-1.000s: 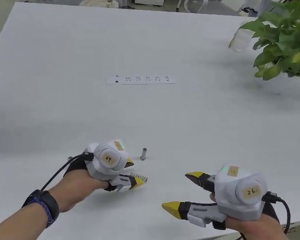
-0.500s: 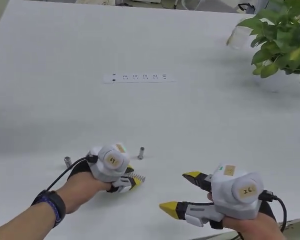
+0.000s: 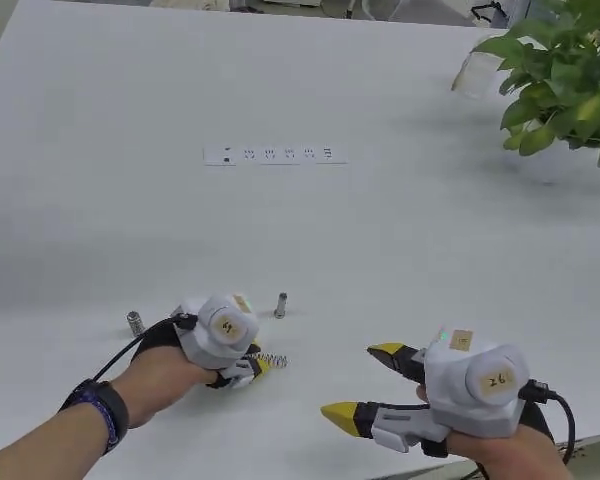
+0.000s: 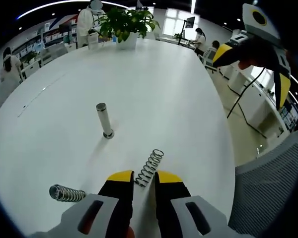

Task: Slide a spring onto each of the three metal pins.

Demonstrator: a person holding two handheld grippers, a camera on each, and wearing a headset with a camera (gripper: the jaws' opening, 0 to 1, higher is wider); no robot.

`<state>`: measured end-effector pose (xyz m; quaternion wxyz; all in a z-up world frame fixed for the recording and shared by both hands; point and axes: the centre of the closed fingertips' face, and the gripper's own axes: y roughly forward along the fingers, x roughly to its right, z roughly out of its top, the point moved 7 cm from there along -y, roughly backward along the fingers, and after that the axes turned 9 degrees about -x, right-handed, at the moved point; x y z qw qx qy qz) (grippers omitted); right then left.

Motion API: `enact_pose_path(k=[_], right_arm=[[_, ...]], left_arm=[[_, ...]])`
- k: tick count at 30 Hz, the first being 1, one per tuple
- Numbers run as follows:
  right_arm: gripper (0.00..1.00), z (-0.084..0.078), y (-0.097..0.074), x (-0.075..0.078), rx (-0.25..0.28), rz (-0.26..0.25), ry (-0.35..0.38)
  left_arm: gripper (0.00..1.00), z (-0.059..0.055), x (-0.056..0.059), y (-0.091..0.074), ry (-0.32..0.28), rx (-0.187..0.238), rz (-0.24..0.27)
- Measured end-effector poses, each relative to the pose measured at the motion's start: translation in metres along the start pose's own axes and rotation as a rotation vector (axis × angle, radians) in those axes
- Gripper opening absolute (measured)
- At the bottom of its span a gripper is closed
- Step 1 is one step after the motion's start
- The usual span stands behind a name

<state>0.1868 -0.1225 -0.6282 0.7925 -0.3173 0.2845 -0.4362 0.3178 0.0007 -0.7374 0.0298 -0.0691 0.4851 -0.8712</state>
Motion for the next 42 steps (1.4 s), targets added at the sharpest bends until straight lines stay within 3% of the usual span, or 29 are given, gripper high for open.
enact_pose_path(k=[4, 8, 11, 18, 29, 42], right_arm=[[0.59, 0.0, 0.002, -0.002, -0.002, 0.002, -0.006], [0.58, 0.001, 0.002, -0.003, 0.003, 0.001, -0.006], [0.58, 0.0, 0.002, -0.004, -0.002, 0.0, -0.011], [0.58, -0.001, 0.0, -0.006, 0.005, 0.001, -0.01], [0.58, 0.001, 0.002, -0.011, 0.01, 0.01, -0.02], [0.58, 0.005, 0.011, -0.022, 0.011, 0.044, -0.038]], left_arm=[[0.03, -0.002, -0.001, 0.0, 0.01, -0.019, 0.005], [0.03, -0.004, 0.003, -0.004, -0.001, -0.045, -0.021], [0.03, -0.008, 0.002, -0.006, -0.017, -0.056, -0.011], [0.02, -0.017, -0.002, -0.017, -0.028, -0.048, 0.019], [0.02, -0.026, 0.0, -0.041, -0.052, 0.003, 0.042], [0.02, -0.061, 0.01, -0.069, -0.079, 0.015, 0.073]])
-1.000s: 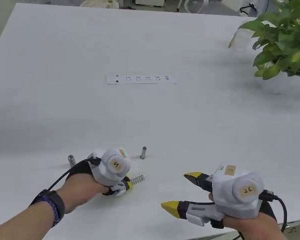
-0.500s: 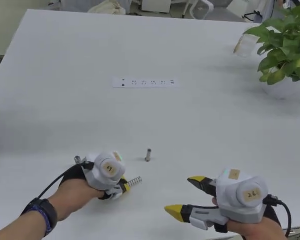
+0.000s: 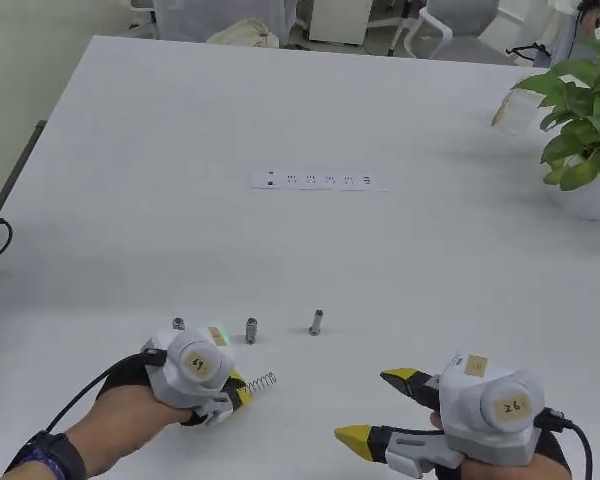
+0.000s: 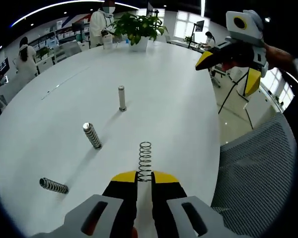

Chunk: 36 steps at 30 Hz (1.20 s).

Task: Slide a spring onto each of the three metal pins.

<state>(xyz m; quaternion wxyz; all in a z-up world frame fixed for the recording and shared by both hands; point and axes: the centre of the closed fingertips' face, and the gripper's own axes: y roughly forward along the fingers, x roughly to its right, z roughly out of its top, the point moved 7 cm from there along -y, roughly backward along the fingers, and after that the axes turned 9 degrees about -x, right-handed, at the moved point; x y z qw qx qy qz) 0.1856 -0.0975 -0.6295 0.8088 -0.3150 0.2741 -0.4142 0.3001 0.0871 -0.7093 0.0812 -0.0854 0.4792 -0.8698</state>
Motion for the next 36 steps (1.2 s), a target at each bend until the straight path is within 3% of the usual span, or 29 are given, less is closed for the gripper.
enact_pose_path(k=[7, 12, 22, 36], right_arm=[[0.58, -0.001, 0.003, -0.004, -0.007, 0.015, -0.012], [0.57, -0.001, 0.005, -0.005, -0.009, 0.022, -0.018], [0.56, -0.003, 0.006, -0.007, -0.013, 0.035, -0.02], [0.55, 0.0, 0.012, -0.012, -0.011, 0.066, -0.042]], left_arm=[[0.02, -0.014, 0.002, -0.017, -0.017, 0.012, 0.028], [0.02, -0.02, 0.009, -0.025, -0.015, 0.021, 0.032], [0.02, -0.025, 0.023, -0.037, -0.025, 0.047, 0.049], [0.02, -0.024, 0.032, -0.058, -0.03, 0.088, 0.083]])
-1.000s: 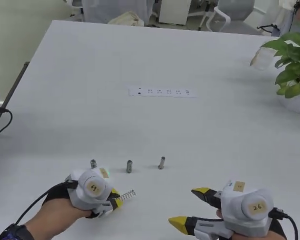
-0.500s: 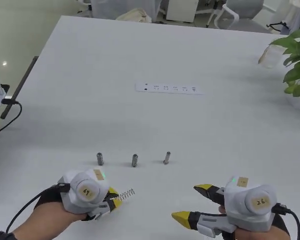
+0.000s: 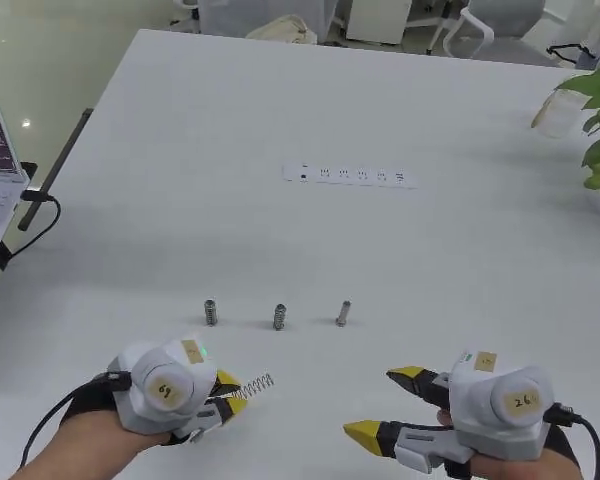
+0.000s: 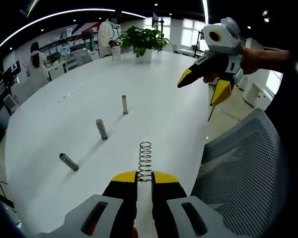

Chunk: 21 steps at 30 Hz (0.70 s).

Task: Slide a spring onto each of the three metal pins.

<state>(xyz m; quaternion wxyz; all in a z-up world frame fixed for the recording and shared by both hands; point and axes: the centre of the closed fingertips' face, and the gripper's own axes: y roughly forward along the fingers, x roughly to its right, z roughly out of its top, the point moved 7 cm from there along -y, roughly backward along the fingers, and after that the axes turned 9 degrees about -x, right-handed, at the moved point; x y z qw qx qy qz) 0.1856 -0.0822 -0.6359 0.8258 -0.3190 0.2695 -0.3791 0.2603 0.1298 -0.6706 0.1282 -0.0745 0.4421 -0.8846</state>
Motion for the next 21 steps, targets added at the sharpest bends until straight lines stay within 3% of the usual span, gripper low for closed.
enact_pose_path(k=[9, 21], right_arm=[[0.54, 0.005, 0.007, -0.005, -0.003, 0.029, -0.028], [0.52, 0.017, 0.013, -0.012, -0.003, 0.068, -0.072]], left_arm=[[0.02, 0.002, 0.001, -0.007, 0.005, 0.009, 0.015], [0.02, 0.02, 0.005, -0.018, 0.041, 0.053, 0.026]])
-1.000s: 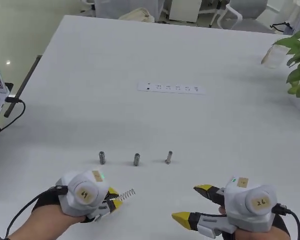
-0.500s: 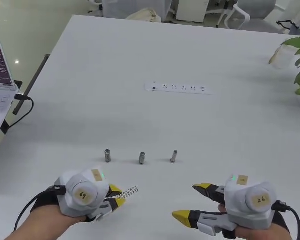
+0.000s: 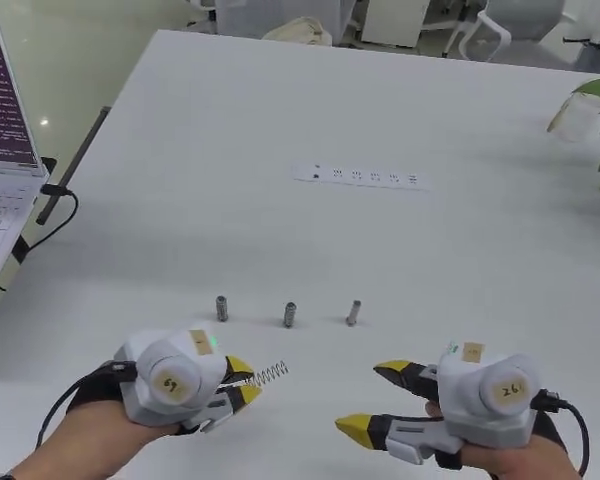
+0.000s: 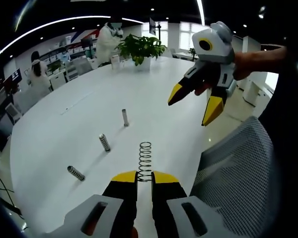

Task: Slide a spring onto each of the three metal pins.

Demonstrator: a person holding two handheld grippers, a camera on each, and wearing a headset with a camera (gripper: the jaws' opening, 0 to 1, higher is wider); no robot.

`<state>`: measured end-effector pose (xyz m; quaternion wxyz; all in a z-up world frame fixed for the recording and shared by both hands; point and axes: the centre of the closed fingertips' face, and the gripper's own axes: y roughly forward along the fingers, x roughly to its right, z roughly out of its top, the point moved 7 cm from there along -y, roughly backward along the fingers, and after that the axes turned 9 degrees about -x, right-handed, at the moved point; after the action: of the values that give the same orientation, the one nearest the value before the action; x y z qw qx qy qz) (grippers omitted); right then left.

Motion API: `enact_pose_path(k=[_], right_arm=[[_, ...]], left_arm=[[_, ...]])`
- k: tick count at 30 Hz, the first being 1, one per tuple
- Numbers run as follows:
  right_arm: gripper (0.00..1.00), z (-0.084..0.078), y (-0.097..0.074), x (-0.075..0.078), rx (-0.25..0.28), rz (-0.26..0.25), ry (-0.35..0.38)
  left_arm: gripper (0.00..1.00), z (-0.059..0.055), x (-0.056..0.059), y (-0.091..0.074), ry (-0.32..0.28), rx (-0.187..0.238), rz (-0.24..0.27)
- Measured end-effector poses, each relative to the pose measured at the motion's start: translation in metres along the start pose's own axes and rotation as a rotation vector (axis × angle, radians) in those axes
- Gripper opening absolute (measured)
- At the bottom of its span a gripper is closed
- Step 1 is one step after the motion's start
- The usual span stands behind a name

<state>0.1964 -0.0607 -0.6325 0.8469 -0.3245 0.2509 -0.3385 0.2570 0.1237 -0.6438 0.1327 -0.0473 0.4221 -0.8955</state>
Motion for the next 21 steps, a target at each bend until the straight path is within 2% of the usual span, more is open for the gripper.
enact_pose_path(k=[13, 21], right_arm=[[0.49, 0.01, 0.011, -0.009, -0.007, 0.047, -0.041], [0.47, 0.017, 0.013, -0.011, -0.005, 0.065, -0.069]], left_arm=[[0.02, 0.014, 0.005, -0.004, 0.049, 0.019, -0.009], [0.02, 0.024, 0.012, -0.003, 0.1, 0.024, -0.026]])
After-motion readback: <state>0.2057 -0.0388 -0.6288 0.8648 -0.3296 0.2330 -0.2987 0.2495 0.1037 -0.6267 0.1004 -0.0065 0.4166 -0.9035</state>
